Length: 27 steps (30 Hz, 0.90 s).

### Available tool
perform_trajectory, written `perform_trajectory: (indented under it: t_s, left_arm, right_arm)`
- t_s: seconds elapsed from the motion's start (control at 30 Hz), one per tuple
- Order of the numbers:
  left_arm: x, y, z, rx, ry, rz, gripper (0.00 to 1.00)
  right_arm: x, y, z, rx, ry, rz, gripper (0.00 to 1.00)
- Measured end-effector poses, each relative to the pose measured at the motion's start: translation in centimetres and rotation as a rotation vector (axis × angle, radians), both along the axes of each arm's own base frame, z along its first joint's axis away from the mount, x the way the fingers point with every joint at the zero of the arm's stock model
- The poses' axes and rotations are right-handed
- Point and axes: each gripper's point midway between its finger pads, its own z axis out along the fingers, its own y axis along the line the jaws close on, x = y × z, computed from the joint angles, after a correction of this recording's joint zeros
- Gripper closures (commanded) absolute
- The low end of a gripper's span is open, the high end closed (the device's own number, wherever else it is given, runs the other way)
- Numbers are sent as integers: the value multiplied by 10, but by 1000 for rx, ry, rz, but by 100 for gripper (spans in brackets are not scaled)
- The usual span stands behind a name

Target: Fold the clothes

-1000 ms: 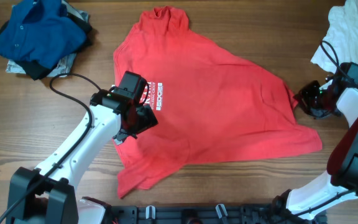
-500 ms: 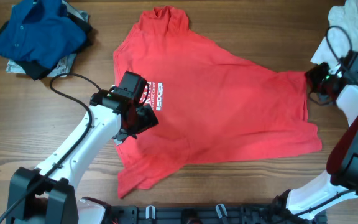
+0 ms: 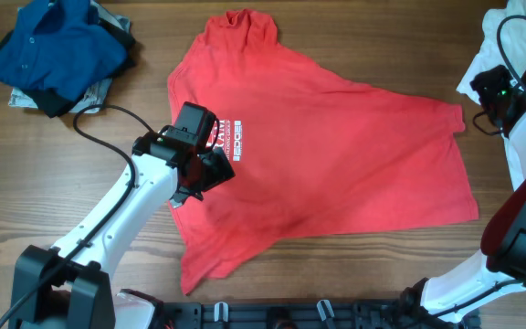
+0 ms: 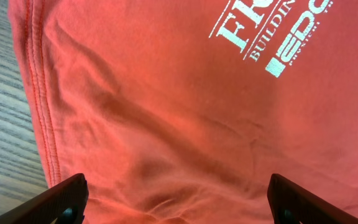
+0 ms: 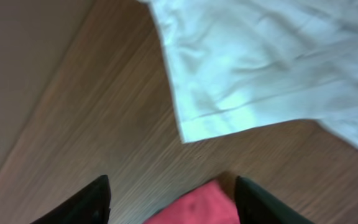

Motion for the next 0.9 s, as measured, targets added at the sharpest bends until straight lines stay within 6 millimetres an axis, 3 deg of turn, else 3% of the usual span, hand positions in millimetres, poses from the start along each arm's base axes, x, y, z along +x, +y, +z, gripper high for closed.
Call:
perform_trajectory:
  t_s: [0.17, 0.23, 0.33, 0.37, 0.4, 0.47, 0.53, 0.6, 0.63, 0.7, 0.77, 0.83, 0.9]
  left_arm:
    - [2, -1, 0, -4, -10, 0, 8]
    - [6, -2, 1, -9, -23, 0, 7]
    - [6, -2, 1, -10, -26, 0, 8]
    - [6, -2, 1, -10, -26, 0, 8]
    - [6, -2, 1, -10, -27, 0, 7]
    - [7, -2, 1, -10, -27, 0, 24]
    - [6, -2, 1, -10, -27, -4, 38]
    - [7, -4, 1, -14, -29, -29, 49]
    - [12, -7, 0, -19, -47, -52, 65]
    - [26, -12, -8, -27, -80, -71, 86]
    - [46, -19, -17, -40, -135, -86, 94]
    - [63, -25, -25, -50, -179, -89, 96]
    - [70, -27, -32, -49, -189, -90, 95]
  right_arm:
    - [18, 51, 5, 8, -39, 224, 29]
    - [27, 91, 6, -15, -44, 344, 29]
    - [37, 155, 6, -46, -46, 498, 54]
    - [38, 169, 5, -56, -45, 526, 53]
    - [39, 187, 2, -71, -33, 559, 45]
    - [34, 215, -17, -78, 31, 603, 42]
    - [22, 225, -33, -60, 103, 609, 50]
    - [11, 222, -41, -37, 165, 587, 74]
    - [3, 221, -46, -18, 206, 572, 82]
    - [-11, 217, -54, 11, 277, 551, 86]
    - [-24, 215, -59, 34, 331, 538, 87]
    - [-39, 213, -54, 50, 378, 531, 83]
    - [-51, 213, -43, 58, 402, 530, 87]
